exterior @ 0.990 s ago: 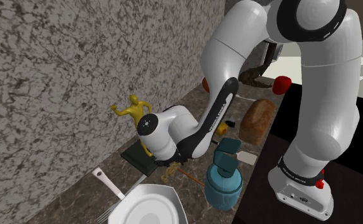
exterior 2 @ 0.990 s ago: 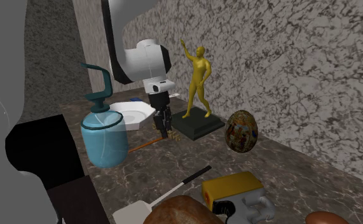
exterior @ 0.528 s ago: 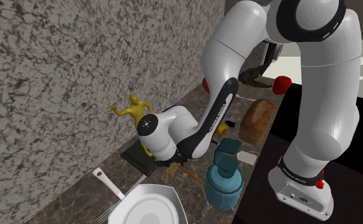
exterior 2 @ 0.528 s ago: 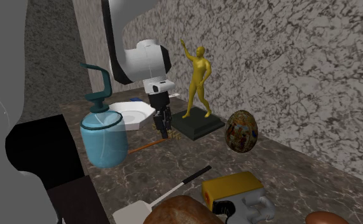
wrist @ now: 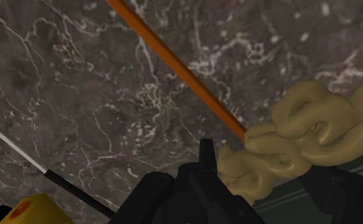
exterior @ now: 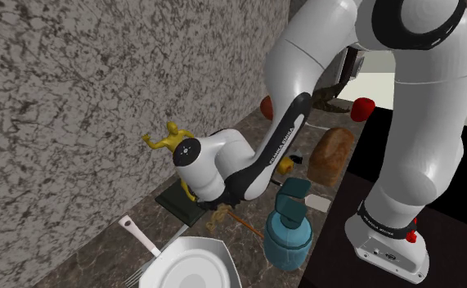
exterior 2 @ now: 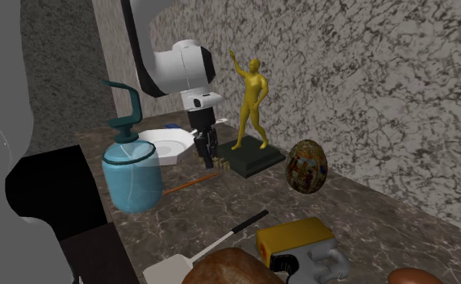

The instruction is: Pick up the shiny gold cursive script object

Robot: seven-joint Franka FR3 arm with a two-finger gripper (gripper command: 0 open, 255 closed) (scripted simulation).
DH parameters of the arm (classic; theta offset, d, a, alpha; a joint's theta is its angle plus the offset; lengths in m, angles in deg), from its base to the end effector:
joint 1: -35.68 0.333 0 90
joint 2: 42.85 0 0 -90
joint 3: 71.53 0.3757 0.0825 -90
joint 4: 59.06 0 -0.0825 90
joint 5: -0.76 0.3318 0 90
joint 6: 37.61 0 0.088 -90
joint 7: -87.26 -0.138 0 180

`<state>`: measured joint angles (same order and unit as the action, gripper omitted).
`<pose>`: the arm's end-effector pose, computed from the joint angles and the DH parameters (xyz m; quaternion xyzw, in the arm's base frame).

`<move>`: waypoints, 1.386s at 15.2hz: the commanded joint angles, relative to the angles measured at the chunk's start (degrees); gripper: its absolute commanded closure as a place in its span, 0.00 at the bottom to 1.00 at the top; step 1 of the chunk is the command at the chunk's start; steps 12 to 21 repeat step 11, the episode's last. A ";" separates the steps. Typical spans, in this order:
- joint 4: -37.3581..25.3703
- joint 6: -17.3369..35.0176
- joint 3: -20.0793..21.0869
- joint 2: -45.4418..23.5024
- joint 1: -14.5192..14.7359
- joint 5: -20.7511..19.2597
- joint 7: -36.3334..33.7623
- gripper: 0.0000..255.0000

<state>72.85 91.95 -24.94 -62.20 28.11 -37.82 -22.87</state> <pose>0.3956 0.2731 0.2950 0.9216 -0.3591 0.0757 0.1264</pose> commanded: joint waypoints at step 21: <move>0.39 -3.44 5.04 9.11 -4.24 10.22 8.13 1.00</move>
